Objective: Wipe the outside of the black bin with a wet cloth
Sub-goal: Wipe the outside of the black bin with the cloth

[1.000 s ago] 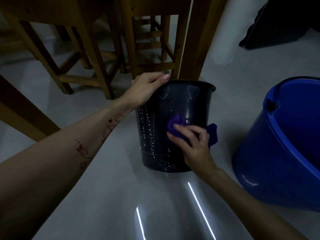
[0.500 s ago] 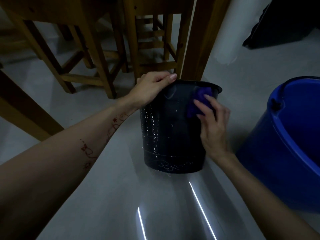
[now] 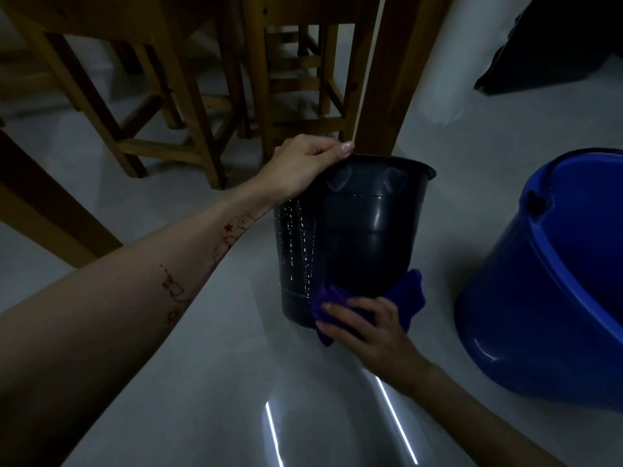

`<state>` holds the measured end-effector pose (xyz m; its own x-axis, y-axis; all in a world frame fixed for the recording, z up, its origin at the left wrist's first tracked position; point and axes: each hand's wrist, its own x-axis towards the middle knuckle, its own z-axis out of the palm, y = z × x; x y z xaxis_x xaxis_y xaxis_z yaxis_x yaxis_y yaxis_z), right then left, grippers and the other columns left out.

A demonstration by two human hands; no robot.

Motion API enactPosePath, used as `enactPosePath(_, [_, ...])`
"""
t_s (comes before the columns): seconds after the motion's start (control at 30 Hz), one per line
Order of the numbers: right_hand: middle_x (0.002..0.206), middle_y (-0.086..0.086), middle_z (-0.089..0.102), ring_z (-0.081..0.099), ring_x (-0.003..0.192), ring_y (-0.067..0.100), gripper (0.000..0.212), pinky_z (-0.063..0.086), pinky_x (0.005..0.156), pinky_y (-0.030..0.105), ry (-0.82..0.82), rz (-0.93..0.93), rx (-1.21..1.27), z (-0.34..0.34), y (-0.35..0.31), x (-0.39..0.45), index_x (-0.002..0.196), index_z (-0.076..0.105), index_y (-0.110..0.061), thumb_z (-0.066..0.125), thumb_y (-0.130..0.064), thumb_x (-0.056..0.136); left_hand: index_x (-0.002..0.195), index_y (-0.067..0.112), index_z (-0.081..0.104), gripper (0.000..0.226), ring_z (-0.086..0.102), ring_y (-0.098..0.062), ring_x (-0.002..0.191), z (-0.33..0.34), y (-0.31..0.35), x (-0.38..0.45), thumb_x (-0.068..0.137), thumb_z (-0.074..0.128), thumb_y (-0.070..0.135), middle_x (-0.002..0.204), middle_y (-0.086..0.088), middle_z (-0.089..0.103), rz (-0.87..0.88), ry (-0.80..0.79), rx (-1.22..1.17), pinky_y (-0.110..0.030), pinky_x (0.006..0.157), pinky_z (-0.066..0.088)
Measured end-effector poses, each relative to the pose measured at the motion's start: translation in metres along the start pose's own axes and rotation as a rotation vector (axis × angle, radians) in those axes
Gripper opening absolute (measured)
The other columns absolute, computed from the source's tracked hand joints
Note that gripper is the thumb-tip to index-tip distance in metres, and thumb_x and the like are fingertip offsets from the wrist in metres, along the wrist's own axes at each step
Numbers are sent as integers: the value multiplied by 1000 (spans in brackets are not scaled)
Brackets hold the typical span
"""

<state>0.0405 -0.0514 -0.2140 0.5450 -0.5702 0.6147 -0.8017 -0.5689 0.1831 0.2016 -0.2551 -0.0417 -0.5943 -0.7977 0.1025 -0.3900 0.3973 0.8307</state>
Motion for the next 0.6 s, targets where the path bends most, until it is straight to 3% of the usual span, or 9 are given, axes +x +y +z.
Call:
enactPosePath(0.07, [139, -5, 45, 44, 119, 23, 43, 32, 97, 39, -40, -25, 4, -5, -5, -10, 126, 52, -27, 58, -17, 85, 109, 32, 71, 31, 62, -10, 105, -7, -3, -1, 100, 47, 49, 110, 5, 66, 26, 2, 36, -31, 93, 47])
enactPosePath(0.13, [138, -4, 45, 45, 118, 25, 39, 37, 93, 42, -47, 0, 22, -12, -3, -16, 125, 53, -27, 55, -15, 87, 121, 26, 68, 45, 54, -11, 113, -17, -10, -5, 98, 41, 53, 120, -1, 58, 46, 45, 112, -29, 98, 42])
enactPosePath(0.2, [140, -3, 45, 45, 117, 27, 40, 41, 90, 45, 8, 137, 40, -19, 6, -11, 126, 53, -27, 57, -10, 90, 108, 13, 68, 50, 52, 5, 100, -22, -15, -12, 103, 33, 49, 104, -1, 58, 24, 33, 143, -17, 93, 40])
enactPosePath(0.27, [139, 0, 44, 46, 112, 32, 47, 41, 94, 42, 132, 378, 64, -25, 22, 8, 127, 53, -27, 59, -2, 88, 91, 7, 65, 47, 55, 8, 76, -15, -19, -17, 107, 33, 37, 83, 1, 58, 20, 11, 65, -10, 74, 42])
enactPosePath(0.37, [138, 7, 42, 45, 115, 34, 36, 29, 105, 25, 329, 682, 120, -31, 56, 50, 129, 50, -23, 51, -8, 96, 89, 8, 64, 44, 61, -15, 77, -2, -14, -14, 105, 39, 41, 85, -8, 64, 24, 29, -55, -19, 70, 44])
enactPosePath(0.43, [139, 10, 42, 41, 120, 27, 32, 28, 107, 22, 397, 756, 128, -30, 75, 72, 131, 48, -23, 49, -14, 100, 92, 1, 62, 49, 60, -17, 77, 3, -8, -7, 103, 41, 44, 87, -12, 63, 25, 8, -56, -21, 69, 44])
enactPosePath(0.5, [140, 8, 40, 38, 122, 20, 31, 33, 105, 30, 402, 734, 119, -25, 80, 84, 131, 49, -21, 49, -15, 100, 95, 0, 63, 50, 62, -20, 76, 5, -3, -1, 103, 43, 44, 86, -14, 64, 29, -9, -70, -21, 67, 47])
enactPosePath(0.6, [141, 3, 39, 41, 119, 28, 33, 35, 103, 35, 344, 591, 104, -20, 75, 93, 131, 49, -22, 51, -15, 99, 100, 5, 67, 46, 68, -33, 85, 4, 0, 5, 102, 46, 46, 95, -21, 70, 17, -14, -90, -34, 72, 52])
